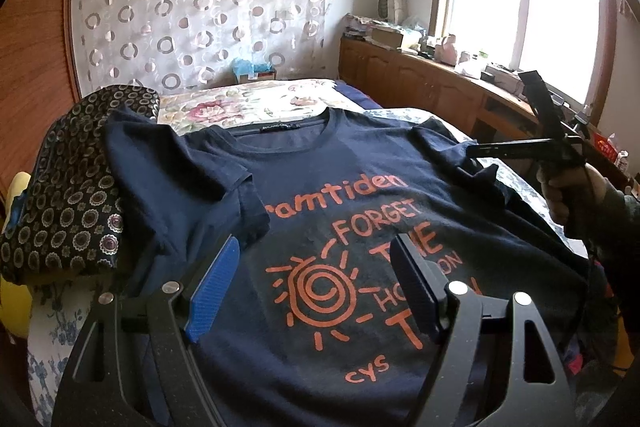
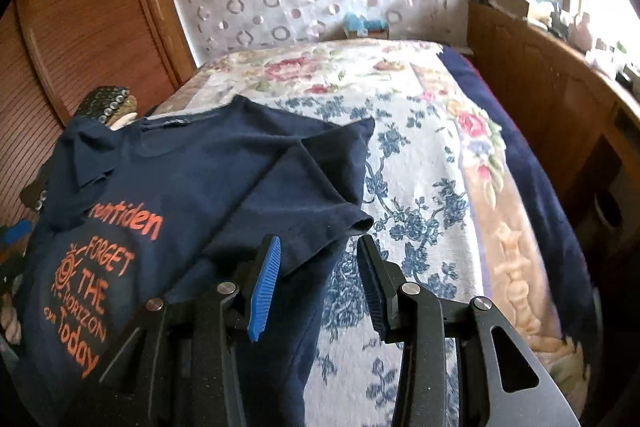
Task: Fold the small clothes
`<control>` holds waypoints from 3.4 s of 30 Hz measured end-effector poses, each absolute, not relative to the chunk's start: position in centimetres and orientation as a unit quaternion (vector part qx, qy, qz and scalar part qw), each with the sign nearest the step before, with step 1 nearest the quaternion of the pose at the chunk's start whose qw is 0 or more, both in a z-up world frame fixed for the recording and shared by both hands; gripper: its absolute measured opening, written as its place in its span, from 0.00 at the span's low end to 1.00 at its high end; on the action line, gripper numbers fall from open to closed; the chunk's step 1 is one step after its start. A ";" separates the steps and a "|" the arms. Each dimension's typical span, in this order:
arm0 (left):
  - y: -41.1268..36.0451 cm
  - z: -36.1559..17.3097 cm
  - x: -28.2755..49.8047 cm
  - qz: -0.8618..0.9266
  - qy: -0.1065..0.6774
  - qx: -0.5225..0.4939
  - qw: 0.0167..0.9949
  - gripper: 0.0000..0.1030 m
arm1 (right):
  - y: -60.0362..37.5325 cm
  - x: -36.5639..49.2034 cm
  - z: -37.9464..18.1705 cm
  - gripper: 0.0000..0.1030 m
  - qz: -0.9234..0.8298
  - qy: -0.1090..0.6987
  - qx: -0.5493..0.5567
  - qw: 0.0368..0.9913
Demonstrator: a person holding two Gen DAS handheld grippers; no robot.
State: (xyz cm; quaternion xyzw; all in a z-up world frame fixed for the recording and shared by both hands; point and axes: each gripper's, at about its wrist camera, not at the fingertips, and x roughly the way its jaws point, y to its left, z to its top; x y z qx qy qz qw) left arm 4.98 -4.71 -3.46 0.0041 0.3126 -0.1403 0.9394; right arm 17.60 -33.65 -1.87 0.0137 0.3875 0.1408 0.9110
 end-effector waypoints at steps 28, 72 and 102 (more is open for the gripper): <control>-1.9 -3.0 5.1 -0.117 0.310 -0.005 0.944 0.76 | -24.3 20.9 2.5 0.44 0.218 0.350 -0.041 0.910; 9.5 -1.1 22.7 -0.011 0.401 0.028 0.916 0.34 | -28.6 20.4 -4.4 0.47 0.139 0.384 -0.099 0.907; 3.6 4.6 17.1 -0.100 0.297 0.043 0.949 0.04 | -28.7 20.4 -4.4 0.47 0.139 0.384 -0.099 0.908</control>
